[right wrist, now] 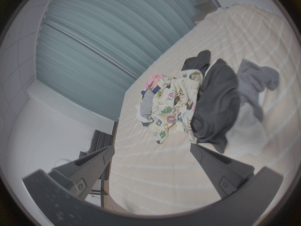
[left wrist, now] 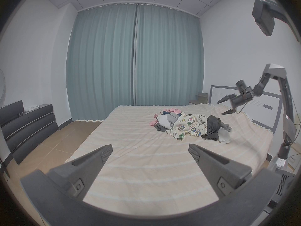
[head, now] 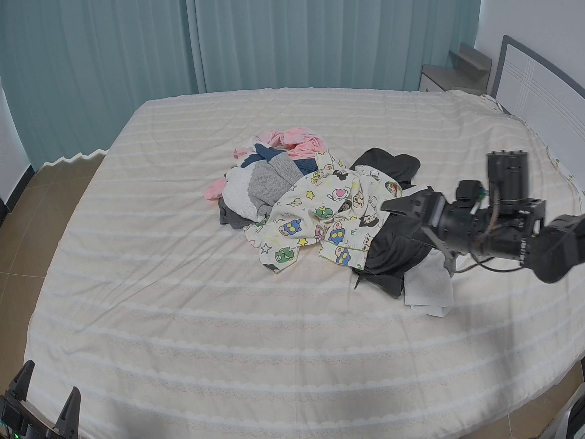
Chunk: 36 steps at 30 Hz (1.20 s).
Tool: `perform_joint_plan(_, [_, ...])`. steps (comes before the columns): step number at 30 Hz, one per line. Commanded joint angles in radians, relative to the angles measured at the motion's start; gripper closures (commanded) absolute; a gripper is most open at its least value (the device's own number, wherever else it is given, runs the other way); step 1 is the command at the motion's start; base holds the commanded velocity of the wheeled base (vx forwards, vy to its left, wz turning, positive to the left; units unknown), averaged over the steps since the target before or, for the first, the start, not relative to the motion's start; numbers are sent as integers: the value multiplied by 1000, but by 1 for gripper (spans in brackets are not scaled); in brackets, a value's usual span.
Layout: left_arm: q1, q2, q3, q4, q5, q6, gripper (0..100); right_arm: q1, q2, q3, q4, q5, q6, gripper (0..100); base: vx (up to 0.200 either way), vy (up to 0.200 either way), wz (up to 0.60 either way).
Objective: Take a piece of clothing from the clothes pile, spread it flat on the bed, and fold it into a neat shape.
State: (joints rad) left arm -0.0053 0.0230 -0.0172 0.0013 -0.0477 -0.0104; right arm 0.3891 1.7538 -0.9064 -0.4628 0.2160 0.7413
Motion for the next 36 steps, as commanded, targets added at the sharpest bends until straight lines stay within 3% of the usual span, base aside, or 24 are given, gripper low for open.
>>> perform_joint_plan(1, [-2, 3, 16, 0, 0, 0, 0, 97, 595, -433, -93, -70, 135, 0, 0, 0, 0])
perform_joint_plan(8, [1, -14, 16, 0, 0, 0, 0, 63, 674, -491, -76, -121, 105, 0, 0, 0, 0])
perform_joint_plan(19, [4, -23, 16, 0, 0, 0, 0, 0, 670, -508, -99, -142, 86, 0, 0, 0, 0])
perform_joint_plan(30, [4, -23, 16, 0, 0, 0, 0, 0, 524, -333, -100, -150, 76, 0, 0, 0, 0])
perform_joint_plan(36, [4, -23, 16, 0, 0, 0, 0, -7, 538, -312, -116, -153, 52, 0, 0, 0, 0])
